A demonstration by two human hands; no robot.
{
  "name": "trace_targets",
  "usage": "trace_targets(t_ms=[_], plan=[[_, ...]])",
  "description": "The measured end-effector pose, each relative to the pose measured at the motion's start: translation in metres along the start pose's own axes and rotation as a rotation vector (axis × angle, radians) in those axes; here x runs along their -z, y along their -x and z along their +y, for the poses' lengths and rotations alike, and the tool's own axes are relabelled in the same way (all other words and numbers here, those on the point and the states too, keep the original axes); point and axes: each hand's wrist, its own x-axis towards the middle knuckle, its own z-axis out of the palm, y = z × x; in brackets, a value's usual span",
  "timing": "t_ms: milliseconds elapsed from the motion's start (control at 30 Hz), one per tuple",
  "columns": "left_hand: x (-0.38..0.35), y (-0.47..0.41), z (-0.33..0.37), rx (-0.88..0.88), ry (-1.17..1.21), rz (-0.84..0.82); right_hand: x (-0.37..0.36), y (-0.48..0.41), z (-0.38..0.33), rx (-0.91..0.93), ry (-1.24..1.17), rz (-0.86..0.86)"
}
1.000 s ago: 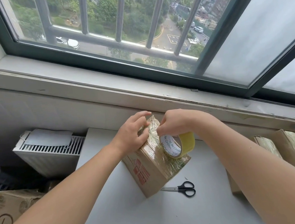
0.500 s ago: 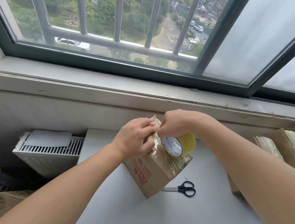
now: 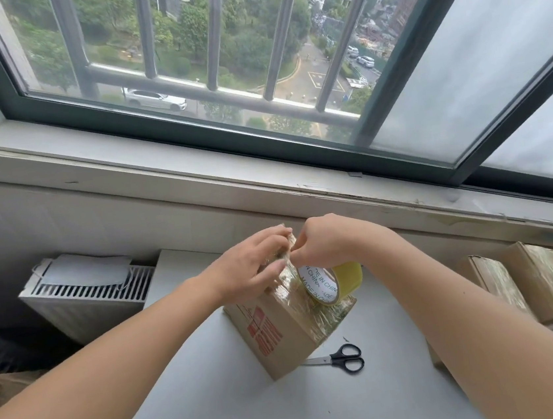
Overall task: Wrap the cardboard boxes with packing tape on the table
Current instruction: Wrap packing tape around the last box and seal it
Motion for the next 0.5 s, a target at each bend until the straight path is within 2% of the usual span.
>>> trace_targets(t_ms=[100,133,167,267,333,500], plan=[[0.014,-0.015,-0.005,0.343,0.410,0.305,-0.003,0.000,0.002,-0.003,-0.019,0.012],[0.018,-0.022,-0.007,0.459,0.503,0.358,-0.004,0.000,0.001,-0.002,-0.025,0.015],[0.020,-0.030,-0.007,0.509,0.506,0.314,-0.004,0.001,0.001,0.006,-0.026,0.017],[0.012,-0.045,0.000,0.507,0.343,-0.011,-0.004,0.002,-0.003,0.037,0.004,0.010],[0.003,-0.051,0.001,0.483,0.283,-0.048,-0.004,0.002,-0.003,0.040,0.022,0.017],[0.003,-0.050,-0.007,0.485,0.323,-0.046,-0.004,-0.001,0.001,0.027,-0.024,0.016]])
